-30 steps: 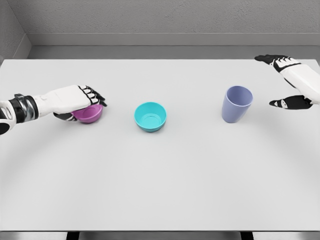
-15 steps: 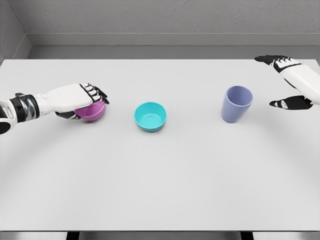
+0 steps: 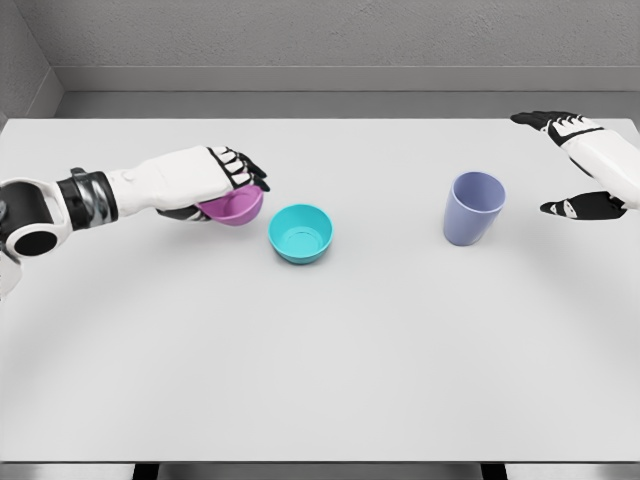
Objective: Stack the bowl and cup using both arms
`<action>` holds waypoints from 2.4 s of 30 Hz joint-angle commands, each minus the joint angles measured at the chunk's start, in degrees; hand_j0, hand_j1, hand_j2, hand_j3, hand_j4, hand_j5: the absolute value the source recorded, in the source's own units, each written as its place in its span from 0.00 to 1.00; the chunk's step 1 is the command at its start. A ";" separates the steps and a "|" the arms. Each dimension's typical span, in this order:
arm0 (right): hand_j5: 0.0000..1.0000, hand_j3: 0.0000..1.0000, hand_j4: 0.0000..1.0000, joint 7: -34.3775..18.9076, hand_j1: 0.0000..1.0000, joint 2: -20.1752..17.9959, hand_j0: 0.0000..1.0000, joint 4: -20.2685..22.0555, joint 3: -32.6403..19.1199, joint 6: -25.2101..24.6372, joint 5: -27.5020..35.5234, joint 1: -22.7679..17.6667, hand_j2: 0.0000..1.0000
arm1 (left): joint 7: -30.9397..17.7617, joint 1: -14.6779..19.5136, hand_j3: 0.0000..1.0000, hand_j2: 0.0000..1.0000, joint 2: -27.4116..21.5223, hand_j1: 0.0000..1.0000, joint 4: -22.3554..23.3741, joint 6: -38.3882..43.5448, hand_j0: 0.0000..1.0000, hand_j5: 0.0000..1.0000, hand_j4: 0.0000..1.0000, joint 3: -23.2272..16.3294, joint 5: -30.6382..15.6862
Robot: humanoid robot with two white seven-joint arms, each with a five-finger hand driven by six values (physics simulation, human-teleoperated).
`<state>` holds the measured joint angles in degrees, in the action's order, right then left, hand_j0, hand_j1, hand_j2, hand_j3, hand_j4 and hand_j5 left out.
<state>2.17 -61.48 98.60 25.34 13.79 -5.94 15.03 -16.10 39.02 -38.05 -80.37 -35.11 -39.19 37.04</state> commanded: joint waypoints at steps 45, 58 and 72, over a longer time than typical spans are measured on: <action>1.00 1.00 1.00 0.03 1.00 -0.48 1.00 0.19 -0.02 0.01 0.05 -0.18 1.00 | -0.25 1.05 1.00 1.00 6.50 1.00 -2.07 0.11 1.00 1.00 1.00 -4.93 0.22; 1.00 1.00 1.00 0.03 1.00 -2.06 1.00 0.10 -0.20 0.01 0.05 -1.23 1.00 | 0.10 1.23 1.00 1.00 -4.75 1.00 3.12 0.11 1.00 1.00 1.00 -1.85 -6.37; 1.00 1.00 1.00 -3.31 1.00 -2.06 1.00 0.72 -0.90 0.01 -0.47 -1.05 1.00 | 0.01 0.88 1.00 1.00 -6.68 1.00 14.37 0.11 1.00 1.00 1.00 3.07 -6.63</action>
<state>0.39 -63.46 99.30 24.54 13.91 -6.49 14.06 -16.11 39.82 -44.67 -66.99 -35.08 -36.46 30.95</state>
